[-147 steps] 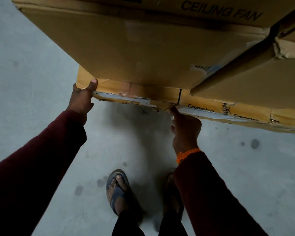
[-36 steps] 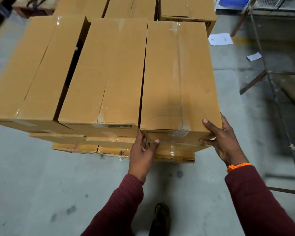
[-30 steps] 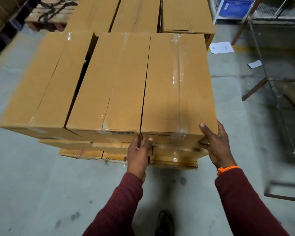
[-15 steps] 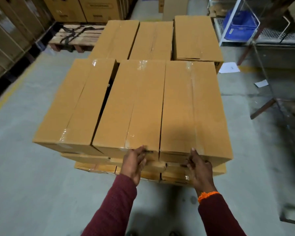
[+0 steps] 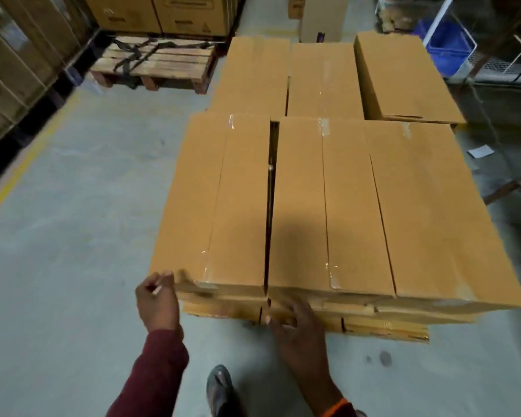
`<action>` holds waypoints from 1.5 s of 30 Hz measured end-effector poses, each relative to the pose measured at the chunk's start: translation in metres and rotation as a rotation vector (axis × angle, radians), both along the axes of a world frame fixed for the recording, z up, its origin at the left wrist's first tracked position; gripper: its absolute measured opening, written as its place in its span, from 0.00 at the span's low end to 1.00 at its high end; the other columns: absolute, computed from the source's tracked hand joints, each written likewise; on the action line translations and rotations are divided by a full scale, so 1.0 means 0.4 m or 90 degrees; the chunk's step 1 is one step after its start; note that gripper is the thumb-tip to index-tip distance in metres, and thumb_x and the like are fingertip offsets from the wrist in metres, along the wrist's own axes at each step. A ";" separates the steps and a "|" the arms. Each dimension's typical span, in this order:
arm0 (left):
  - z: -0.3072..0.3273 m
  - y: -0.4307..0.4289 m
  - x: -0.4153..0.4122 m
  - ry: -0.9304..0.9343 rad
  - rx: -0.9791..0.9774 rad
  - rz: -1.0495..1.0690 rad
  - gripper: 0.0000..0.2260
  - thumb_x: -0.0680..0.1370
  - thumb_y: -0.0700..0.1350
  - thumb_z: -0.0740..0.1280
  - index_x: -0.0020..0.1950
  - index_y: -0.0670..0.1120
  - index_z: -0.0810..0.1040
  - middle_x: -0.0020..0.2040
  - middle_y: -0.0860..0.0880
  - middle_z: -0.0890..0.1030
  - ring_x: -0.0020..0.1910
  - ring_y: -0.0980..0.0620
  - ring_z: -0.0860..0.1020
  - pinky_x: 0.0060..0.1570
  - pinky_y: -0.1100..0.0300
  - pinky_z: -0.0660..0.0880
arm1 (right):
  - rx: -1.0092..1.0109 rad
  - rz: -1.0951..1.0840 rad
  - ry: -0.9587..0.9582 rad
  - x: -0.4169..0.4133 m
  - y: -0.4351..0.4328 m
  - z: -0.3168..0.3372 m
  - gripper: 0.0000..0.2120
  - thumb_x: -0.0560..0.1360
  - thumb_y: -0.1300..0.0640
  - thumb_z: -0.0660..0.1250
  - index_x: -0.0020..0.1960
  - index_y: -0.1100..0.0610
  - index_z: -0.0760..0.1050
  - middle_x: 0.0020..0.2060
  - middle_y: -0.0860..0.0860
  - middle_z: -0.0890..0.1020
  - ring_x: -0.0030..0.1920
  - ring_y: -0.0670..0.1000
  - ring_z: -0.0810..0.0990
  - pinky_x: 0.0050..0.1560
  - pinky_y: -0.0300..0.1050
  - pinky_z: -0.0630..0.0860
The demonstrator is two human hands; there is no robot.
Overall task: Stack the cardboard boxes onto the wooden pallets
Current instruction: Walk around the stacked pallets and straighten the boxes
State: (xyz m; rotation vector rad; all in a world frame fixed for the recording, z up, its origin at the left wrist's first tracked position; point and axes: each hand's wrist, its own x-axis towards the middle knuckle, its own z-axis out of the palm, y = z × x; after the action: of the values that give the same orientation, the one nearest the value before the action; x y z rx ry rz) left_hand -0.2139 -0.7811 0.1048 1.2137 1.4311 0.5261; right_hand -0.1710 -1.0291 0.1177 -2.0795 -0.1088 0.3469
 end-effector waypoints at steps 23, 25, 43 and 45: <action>-0.013 0.430 0.324 0.072 -0.048 -0.642 0.33 0.75 0.53 0.72 0.78 0.59 0.64 0.67 0.51 0.79 0.63 0.45 0.79 0.64 0.44 0.76 | -0.270 0.124 -0.103 0.151 0.168 -0.096 0.35 0.55 0.54 0.86 0.60 0.48 0.79 0.66 0.58 0.78 0.54 0.57 0.80 0.43 0.54 0.80; -0.014 0.435 0.327 0.094 -0.045 -0.664 0.34 0.76 0.53 0.71 0.80 0.60 0.61 0.68 0.51 0.77 0.64 0.45 0.77 0.64 0.48 0.75 | -0.302 0.125 -0.106 0.161 0.171 -0.088 0.35 0.54 0.52 0.86 0.59 0.48 0.79 0.64 0.57 0.78 0.49 0.56 0.81 0.40 0.52 0.81; -0.056 0.711 0.493 0.067 -0.182 -1.134 0.36 0.70 0.59 0.70 0.74 0.67 0.56 0.71 0.64 0.71 0.72 0.58 0.71 0.64 0.66 0.73 | -0.489 -0.009 0.261 0.312 0.507 0.145 0.55 0.61 0.24 0.71 0.80 0.40 0.49 0.77 0.46 0.54 0.73 0.52 0.64 0.71 0.47 0.70; -0.032 0.771 0.542 0.090 -0.187 -1.208 0.28 0.76 0.54 0.70 0.71 0.65 0.61 0.69 0.61 0.73 0.69 0.58 0.72 0.59 0.73 0.71 | -0.479 -0.062 0.195 0.337 0.653 0.140 0.42 0.72 0.35 0.72 0.79 0.47 0.59 0.77 0.50 0.60 0.73 0.54 0.66 0.71 0.46 0.69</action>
State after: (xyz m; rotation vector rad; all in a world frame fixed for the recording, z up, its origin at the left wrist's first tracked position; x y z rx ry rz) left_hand 0.0030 -0.4727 0.0922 1.7410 -0.0183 -1.0352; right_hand -0.0364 -0.7679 0.1739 -2.7185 0.3587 0.7231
